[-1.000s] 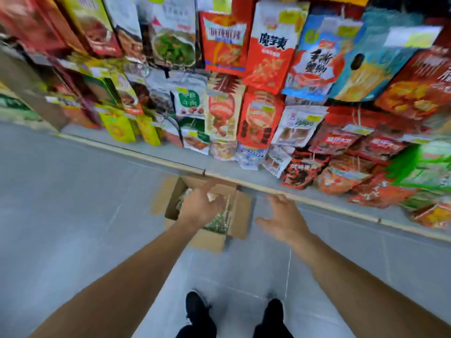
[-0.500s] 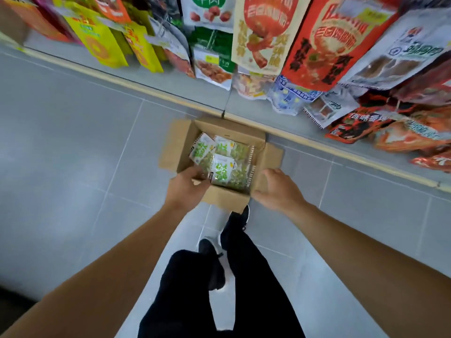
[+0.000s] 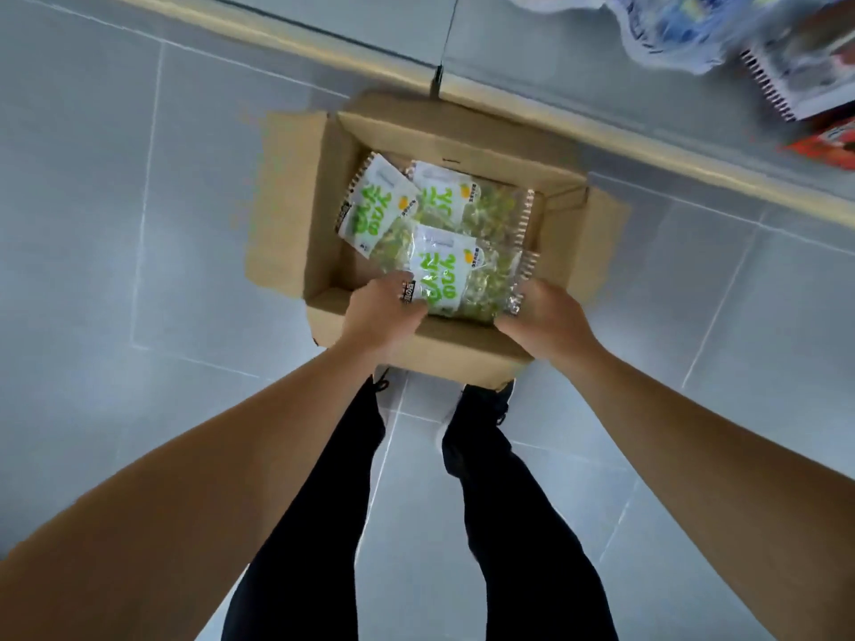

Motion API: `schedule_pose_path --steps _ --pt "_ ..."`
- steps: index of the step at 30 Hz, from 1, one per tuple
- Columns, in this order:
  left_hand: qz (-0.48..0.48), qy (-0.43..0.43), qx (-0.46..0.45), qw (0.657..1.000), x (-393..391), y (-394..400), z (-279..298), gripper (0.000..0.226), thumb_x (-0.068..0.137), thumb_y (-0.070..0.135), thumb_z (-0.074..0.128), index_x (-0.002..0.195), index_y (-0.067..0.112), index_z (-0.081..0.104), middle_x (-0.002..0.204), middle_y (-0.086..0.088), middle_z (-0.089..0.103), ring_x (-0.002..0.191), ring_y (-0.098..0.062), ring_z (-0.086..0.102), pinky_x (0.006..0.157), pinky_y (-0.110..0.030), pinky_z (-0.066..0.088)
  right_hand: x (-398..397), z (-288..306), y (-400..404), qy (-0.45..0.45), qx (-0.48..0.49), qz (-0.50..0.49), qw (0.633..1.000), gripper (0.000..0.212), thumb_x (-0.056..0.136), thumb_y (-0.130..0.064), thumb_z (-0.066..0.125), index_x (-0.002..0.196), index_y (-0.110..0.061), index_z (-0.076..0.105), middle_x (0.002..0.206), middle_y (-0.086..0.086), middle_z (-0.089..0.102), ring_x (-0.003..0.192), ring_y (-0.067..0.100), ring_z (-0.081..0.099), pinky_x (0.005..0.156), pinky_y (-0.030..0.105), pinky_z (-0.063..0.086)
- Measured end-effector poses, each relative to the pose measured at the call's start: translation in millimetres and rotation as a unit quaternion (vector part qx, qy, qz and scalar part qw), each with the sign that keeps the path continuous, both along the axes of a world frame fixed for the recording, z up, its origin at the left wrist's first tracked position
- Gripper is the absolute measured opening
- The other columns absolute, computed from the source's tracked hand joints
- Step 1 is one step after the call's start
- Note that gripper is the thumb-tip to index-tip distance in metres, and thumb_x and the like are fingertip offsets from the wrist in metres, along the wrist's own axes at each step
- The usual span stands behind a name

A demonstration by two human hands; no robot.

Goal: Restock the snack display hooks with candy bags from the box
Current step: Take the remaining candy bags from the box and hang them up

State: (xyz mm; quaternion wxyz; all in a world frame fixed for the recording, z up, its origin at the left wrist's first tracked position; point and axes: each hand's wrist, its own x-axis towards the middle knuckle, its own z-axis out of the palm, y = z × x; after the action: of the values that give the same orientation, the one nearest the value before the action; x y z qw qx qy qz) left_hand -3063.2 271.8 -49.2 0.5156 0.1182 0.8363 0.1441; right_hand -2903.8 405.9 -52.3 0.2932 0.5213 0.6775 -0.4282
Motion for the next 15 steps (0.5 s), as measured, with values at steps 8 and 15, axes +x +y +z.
schedule_pose_path --steps 8,15 --pt "-0.013 -0.028 -0.040 0.999 -20 13 -172 0.034 0.091 0.028 0.059 0.122 0.016 0.051 0.104 0.003 0.058 0.106 -0.025 0.054 0.093 -0.036 0.045 -17 -161 3 -0.041 -0.036 -0.151 0.987 0.075 0.079 -0.031 0.075 0.144 -0.023 0.038 0.127 0.004 0.057 0.104 0.022 0.057 0.083 0.033 0.050" --pt "0.130 -0.006 -0.059 0.990 -17 3 -245 0.065 0.081 0.025 0.072 0.133 0.018 0.035 0.117 -0.003 0.059 0.101 -0.025 0.062 0.079 -0.035 0.054 -3 -235 2 -0.083 -0.054 -0.302 0.948 0.103 0.076 -0.035 0.081 0.154 -0.021 0.015 0.148 0.005 0.043 0.132 0.030 0.046 0.108 0.044 0.041"
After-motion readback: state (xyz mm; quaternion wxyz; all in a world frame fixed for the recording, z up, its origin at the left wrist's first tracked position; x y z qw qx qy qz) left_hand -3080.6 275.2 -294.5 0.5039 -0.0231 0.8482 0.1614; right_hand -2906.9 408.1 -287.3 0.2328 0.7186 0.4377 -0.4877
